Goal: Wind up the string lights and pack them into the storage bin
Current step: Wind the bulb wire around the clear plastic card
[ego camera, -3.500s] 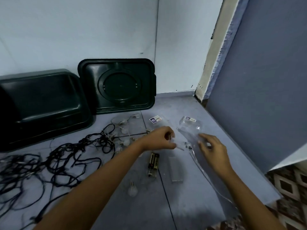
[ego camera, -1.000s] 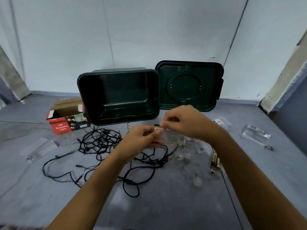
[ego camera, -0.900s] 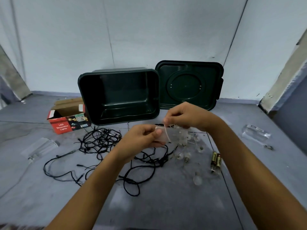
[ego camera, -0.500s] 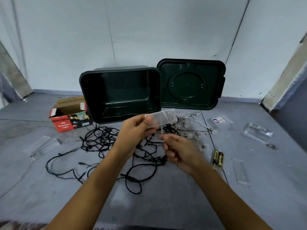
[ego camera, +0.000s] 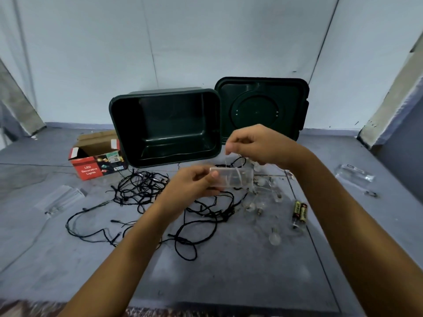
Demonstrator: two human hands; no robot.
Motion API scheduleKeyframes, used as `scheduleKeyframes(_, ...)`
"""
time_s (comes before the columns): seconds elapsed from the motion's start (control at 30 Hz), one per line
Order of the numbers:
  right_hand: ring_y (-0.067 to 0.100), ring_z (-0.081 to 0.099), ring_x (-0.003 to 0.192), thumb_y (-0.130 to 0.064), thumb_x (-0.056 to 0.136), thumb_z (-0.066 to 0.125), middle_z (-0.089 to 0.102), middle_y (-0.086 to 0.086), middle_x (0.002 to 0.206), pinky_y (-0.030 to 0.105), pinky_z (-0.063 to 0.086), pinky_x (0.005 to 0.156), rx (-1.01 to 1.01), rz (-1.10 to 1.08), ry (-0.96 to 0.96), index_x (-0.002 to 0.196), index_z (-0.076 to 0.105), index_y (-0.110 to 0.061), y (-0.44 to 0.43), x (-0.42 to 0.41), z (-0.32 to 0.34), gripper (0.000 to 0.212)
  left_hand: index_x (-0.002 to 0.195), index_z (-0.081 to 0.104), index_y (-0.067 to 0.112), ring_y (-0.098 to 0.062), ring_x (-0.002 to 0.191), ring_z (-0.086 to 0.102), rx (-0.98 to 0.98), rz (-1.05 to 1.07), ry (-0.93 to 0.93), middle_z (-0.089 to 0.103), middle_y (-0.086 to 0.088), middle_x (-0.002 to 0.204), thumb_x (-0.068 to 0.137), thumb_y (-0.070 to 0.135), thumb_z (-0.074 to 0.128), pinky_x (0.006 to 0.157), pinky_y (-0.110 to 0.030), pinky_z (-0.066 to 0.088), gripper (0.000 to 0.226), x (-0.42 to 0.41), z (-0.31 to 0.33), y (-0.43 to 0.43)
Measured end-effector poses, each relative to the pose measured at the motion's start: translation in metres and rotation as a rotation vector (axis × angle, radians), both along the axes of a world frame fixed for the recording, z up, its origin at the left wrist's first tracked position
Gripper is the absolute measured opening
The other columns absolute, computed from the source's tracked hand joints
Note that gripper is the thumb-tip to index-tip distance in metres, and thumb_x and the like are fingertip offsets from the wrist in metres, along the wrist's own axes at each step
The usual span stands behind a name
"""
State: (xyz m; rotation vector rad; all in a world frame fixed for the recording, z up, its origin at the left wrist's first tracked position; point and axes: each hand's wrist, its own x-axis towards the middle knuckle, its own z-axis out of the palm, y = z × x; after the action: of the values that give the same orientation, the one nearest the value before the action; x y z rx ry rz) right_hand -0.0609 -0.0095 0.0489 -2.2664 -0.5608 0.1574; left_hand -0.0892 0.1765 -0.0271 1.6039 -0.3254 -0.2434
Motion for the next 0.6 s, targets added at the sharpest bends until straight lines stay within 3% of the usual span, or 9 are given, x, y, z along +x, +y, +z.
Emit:
scheduleKeyframes(0.1,0.009,0.038,0.047,-0.021,0.089,0.056,0.049,-0.007,0.054,0.022,0.029,0.043,0.347,-0.01,0.378,0.081,0.065,-0.016,-0.004,0.018,-0.039,0.013,0.107,0.063,0.01,-0.017,0.087,0.068,-0.064,-0.028,0.02,0.067,-0.006,0.095,0.084,0.023,0.054,0.078,-0.026,0.056,0.028,-0.004,0.005,0.0)
scheduleKeyframes(0.2,0.004,0.032,0.039,-0.013,0.094,0.041,0.043,-0.003,0.053,0.014,0.022,0.034,0.734,-0.092,0.72,0.08,0.054,-0.014,0.007,0.005,-0.078,0.019,0.102,0.064,0.011,-0.017,0.088,0.067,-0.12,0.041,0.013,0.067,-0.007,0.096,0.089,0.017,0.052,0.076,-0.024,0.056,0.019,-0.004,0.006,0.001)
scheduleKeyframes(0.3,0.002,0.028,0.034,-0.018,0.097,0.041,0.042,-0.004,0.05,0.013,0.019,0.031,0.886,-0.235,0.718,0.082,0.053,-0.011,0.023,-0.03,-0.097,0.021,0.1,0.064,0.01,-0.015,0.087,0.067,-0.101,0.127,-0.003,0.068,-0.007,0.095,0.092,0.016,0.05,0.077,-0.023,0.056,0.017,0.0,0.0,0.003)
scheduleKeyframes(0.37,0.006,0.035,0.035,-0.022,0.098,0.043,0.046,-0.001,0.052,0.017,0.027,0.033,0.788,-0.332,0.561,0.084,0.057,-0.008,0.032,-0.057,-0.097,0.024,0.098,0.064,0.011,-0.013,0.086,0.068,-0.099,0.159,0.004,0.069,-0.004,0.092,0.093,0.016,0.049,0.075,-0.021,0.055,0.017,0.001,-0.004,0.004)
scheduleKeyframes(0.43,0.008,0.043,0.036,-0.025,0.098,0.042,0.049,-0.001,0.052,0.021,0.037,0.038,0.558,-0.359,0.381,0.083,0.058,-0.01,0.039,-0.081,-0.09,0.027,0.096,0.064,0.011,-0.013,0.086,0.068,-0.097,0.197,0.016,0.069,-0.004,0.091,0.094,0.016,0.049,0.073,-0.02,0.054,0.016,0.004,-0.006,0.004)
scheduleKeyframes(0.53,0.005,0.051,0.04,-0.032,0.097,0.041,0.051,-0.003,0.051,0.018,0.045,0.045,0.168,-0.229,0.18,0.087,0.055,-0.021,0.04,-0.101,-0.063,0.021,0.098,0.064,0.01,-0.013,0.086,0.068,-0.063,0.208,0.017,0.068,-0.007,0.094,0.095,0.017,0.048,0.074,-0.02,0.054,0.017,0.006,-0.009,0.004)
scheduleKeyframes(0.6,0.003,0.049,0.043,-0.033,0.097,0.04,0.05,-0.006,0.058,0.012,0.041,0.045,-0.046,-0.163,0.033,0.09,0.053,-0.023,0.036,-0.093,-0.044,0.018,0.1,0.063,0.008,-0.016,0.089,0.067,-0.044,0.18,0.014,0.068,-0.011,0.097,0.094,0.019,0.048,0.077,-0.023,0.055,0.02,0.005,-0.01,0.004)
